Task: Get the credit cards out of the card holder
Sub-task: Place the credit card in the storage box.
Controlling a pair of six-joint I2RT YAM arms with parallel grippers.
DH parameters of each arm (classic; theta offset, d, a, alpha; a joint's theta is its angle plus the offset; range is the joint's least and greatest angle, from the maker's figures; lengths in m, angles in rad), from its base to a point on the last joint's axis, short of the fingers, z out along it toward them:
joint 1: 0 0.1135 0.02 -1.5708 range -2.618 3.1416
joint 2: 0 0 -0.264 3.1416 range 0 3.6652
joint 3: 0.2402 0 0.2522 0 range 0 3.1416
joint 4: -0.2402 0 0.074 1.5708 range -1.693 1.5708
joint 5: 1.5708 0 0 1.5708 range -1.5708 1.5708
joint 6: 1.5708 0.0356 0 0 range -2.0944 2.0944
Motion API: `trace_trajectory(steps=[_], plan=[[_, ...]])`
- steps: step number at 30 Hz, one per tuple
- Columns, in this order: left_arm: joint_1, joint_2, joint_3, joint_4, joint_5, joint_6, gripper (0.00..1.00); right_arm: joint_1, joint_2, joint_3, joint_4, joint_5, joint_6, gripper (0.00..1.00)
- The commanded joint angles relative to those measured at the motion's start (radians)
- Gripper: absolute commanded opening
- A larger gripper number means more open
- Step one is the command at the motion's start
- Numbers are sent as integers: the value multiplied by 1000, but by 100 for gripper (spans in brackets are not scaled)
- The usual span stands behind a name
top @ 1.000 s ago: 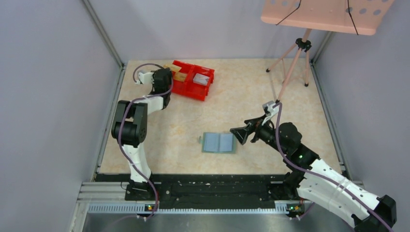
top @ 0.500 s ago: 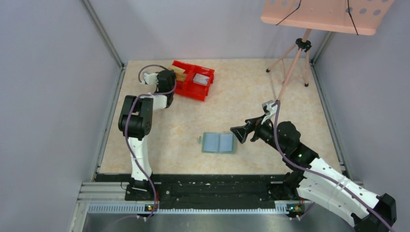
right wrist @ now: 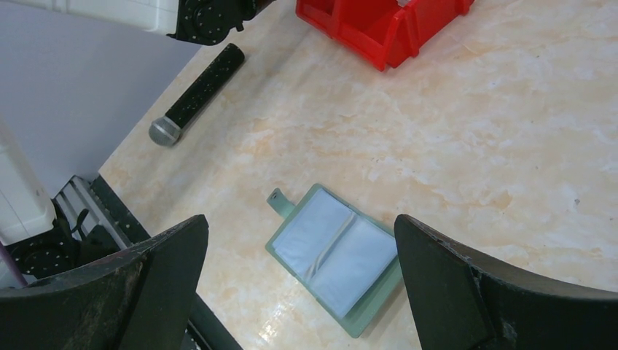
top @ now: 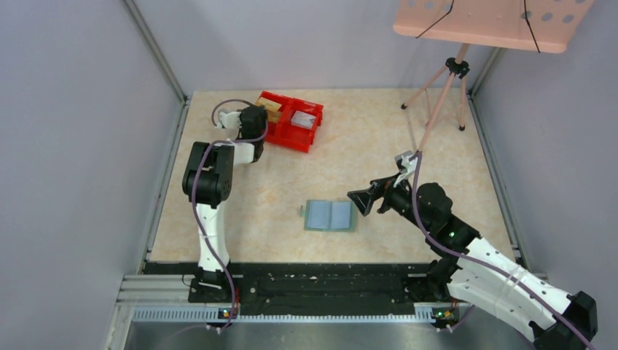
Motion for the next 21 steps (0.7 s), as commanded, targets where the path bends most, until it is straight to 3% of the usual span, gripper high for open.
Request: trace_trajectory(steps=[1,21], plan=[[-18,20,32,51,-14,2,0,-6,-1,58,23,11,4,98],[-37,66,60,35,-47,-25,0,-6,-31,59,-4,23,-6,98]])
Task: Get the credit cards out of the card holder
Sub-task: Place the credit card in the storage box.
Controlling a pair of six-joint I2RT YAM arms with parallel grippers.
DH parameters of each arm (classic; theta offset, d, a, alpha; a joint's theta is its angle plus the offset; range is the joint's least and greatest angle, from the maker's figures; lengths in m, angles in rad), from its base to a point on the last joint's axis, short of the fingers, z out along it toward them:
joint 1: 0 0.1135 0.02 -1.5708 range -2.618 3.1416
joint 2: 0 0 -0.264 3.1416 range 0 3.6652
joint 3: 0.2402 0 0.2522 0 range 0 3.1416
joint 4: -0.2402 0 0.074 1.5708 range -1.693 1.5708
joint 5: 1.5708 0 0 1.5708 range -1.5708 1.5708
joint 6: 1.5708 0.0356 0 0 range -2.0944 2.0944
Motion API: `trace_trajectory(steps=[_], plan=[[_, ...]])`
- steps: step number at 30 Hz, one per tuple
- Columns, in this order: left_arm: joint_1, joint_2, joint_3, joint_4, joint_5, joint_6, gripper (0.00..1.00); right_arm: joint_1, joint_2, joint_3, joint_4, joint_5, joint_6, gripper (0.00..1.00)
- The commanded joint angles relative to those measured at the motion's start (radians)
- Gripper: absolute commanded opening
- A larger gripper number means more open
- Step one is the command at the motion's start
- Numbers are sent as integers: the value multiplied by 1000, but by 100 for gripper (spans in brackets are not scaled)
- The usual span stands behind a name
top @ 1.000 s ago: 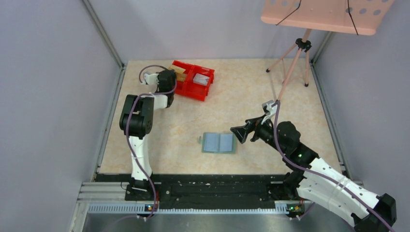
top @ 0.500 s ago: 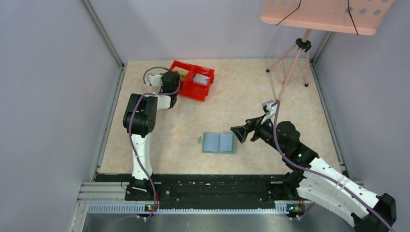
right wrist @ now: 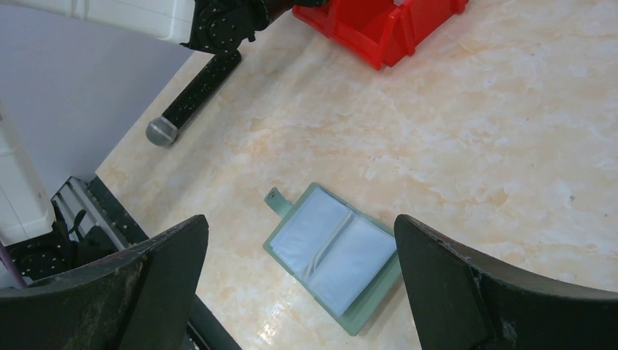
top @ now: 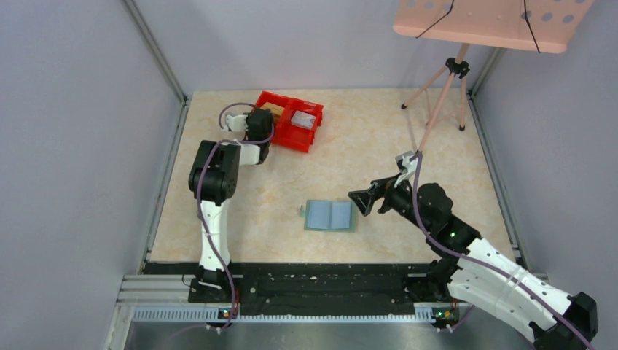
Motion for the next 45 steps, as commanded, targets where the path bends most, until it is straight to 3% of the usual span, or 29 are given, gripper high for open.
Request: trace_trajectory(steps=[1,45], plan=[[-4,13,45,15,-30,-8,0,-6,-34,60,-3,14,-7,98],[-5,48,132,-117,17,42,28,-6,-136,86,-50,106,-24,98]])
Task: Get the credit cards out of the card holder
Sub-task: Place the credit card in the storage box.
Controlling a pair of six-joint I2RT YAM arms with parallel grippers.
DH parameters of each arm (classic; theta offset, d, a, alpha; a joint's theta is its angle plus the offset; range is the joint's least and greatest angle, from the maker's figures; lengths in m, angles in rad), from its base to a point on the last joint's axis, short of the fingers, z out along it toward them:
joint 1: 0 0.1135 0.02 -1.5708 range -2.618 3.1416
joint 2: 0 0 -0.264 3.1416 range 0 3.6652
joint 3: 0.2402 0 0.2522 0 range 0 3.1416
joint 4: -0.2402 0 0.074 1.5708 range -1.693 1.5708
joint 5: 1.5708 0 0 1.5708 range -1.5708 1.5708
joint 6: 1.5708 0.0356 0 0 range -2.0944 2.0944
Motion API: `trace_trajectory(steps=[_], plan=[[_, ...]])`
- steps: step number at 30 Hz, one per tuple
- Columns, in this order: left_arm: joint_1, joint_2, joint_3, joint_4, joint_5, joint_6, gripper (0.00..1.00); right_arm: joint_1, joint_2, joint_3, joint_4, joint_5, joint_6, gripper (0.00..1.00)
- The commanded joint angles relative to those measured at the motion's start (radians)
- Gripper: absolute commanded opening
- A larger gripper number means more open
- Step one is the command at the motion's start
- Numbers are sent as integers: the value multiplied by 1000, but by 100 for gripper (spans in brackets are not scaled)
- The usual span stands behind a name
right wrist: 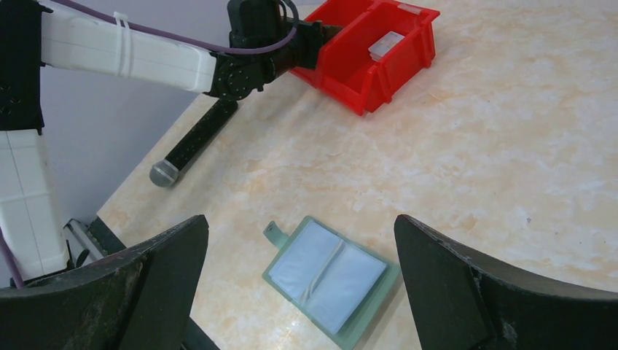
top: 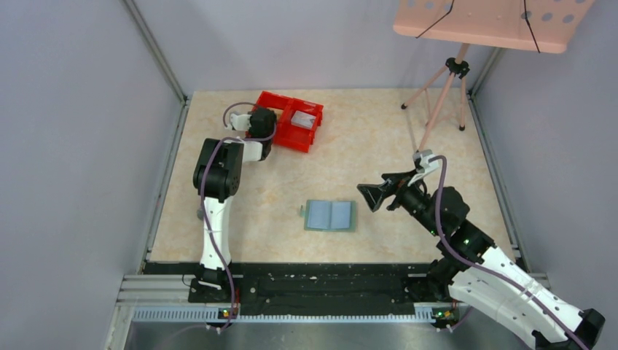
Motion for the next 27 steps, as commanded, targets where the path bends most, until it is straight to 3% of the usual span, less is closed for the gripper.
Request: trace_trajectory(steps=[1,27], plan=[[-4,-33,26,-2,-10,43,29,-6,-19,42,0,21,-14,98],[-1,-113,23,-51,-43,166,41,-6,-54,43,-32,31,-5,98]])
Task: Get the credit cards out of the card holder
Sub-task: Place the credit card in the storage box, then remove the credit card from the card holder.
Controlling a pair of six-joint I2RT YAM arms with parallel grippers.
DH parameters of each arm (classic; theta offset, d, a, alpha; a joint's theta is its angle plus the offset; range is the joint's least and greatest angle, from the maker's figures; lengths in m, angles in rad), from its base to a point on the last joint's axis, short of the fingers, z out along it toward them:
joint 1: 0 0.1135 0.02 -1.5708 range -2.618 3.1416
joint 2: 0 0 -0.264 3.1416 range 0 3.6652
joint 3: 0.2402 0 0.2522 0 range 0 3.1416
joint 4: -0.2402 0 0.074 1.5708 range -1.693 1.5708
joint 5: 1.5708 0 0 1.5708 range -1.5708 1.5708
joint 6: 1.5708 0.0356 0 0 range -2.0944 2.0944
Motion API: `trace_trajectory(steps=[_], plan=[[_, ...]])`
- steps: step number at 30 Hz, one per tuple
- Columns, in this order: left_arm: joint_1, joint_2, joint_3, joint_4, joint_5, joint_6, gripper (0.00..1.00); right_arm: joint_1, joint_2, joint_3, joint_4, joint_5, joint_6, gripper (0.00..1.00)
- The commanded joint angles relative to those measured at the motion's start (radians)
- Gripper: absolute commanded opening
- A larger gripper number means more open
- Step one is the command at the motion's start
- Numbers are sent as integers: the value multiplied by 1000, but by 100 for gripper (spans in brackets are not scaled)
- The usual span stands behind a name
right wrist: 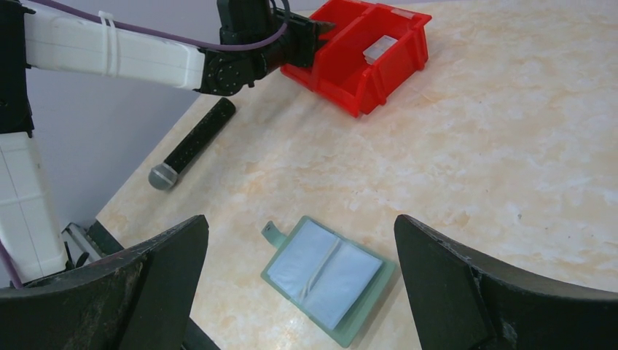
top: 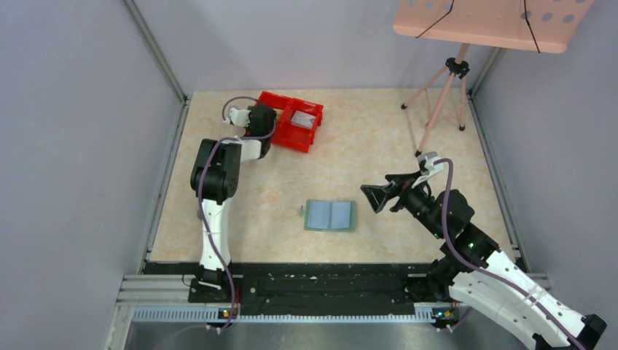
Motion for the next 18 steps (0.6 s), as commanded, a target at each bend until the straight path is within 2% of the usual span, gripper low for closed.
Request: trace_trajectory(steps=[1,7,11,18], plan=[[1,-75,24,-11,-28,33,41,-5,-11,44,4,13,-5,99],[10,-98,12,-16,4,52,42,-6,-15,47,-2,15,-8,99],[12,-161,-13,-33,45,134,42,-6,-5,44,-7,-5,-7,99],[17,-369,-87,-228,95,309,43,-6,71,82,-110,6,52,97]])
